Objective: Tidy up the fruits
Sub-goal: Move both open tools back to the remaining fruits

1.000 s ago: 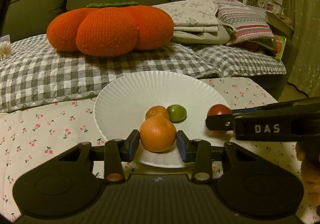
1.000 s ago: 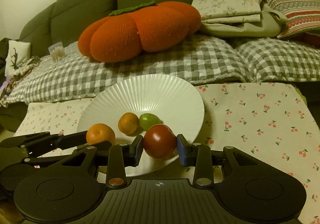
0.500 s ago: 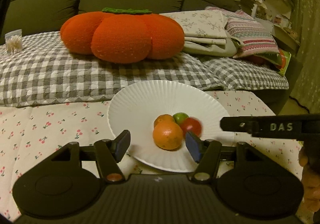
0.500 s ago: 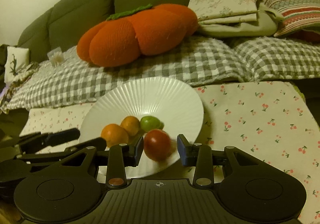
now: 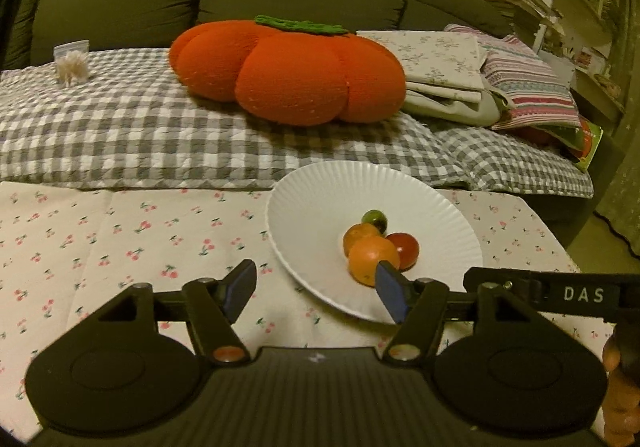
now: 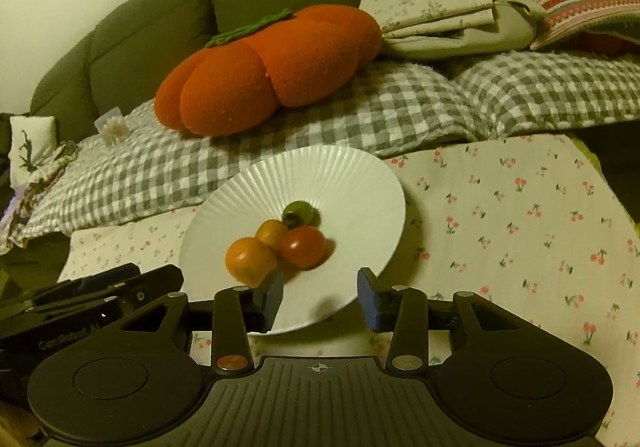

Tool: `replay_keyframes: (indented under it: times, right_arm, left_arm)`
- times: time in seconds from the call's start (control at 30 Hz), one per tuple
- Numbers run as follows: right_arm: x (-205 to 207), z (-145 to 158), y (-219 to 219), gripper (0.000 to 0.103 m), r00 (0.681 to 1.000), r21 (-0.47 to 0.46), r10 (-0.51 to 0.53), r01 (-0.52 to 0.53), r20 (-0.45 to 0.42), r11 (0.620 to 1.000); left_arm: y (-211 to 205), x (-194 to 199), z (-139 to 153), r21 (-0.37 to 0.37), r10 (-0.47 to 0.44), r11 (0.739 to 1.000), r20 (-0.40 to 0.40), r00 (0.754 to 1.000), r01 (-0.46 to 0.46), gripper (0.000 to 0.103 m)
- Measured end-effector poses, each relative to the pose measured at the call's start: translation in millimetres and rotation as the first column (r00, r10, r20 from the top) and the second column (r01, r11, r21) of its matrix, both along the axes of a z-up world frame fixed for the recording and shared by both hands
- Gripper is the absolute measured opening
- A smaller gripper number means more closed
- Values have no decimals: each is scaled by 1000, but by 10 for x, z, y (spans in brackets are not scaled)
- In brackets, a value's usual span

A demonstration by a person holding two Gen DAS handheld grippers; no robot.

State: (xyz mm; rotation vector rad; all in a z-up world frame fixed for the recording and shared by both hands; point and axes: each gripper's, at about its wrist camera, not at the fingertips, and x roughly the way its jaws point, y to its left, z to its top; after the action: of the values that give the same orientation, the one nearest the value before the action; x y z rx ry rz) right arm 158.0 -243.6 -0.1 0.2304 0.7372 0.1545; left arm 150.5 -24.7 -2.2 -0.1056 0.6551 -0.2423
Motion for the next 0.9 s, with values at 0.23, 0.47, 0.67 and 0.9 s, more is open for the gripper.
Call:
replay_keyframes:
  times: [0.23, 0.47, 0.67, 0.9]
  right_arm:
    - [-164, 35, 117, 42, 1000, 12, 26, -26, -15, 1000]
    - [-299, 62, 98, 52, 999, 20, 19, -19, -39, 1000]
    - [-426, 112, 126, 64, 999, 19, 33, -32, -36, 999]
    - [-565, 135, 195, 66, 998, 40, 37, -35, -45, 999]
  left_arm:
    - [98, -124, 33, 39, 42, 998, -41, 998, -40, 67]
    - [204, -326, 51, 41, 67, 997, -81, 994, -64, 71]
    - [288, -520, 47, 23, 83, 996, -120, 989, -81, 72]
    - [410, -761, 20, -9, 84, 996, -147, 986, -86, 75]
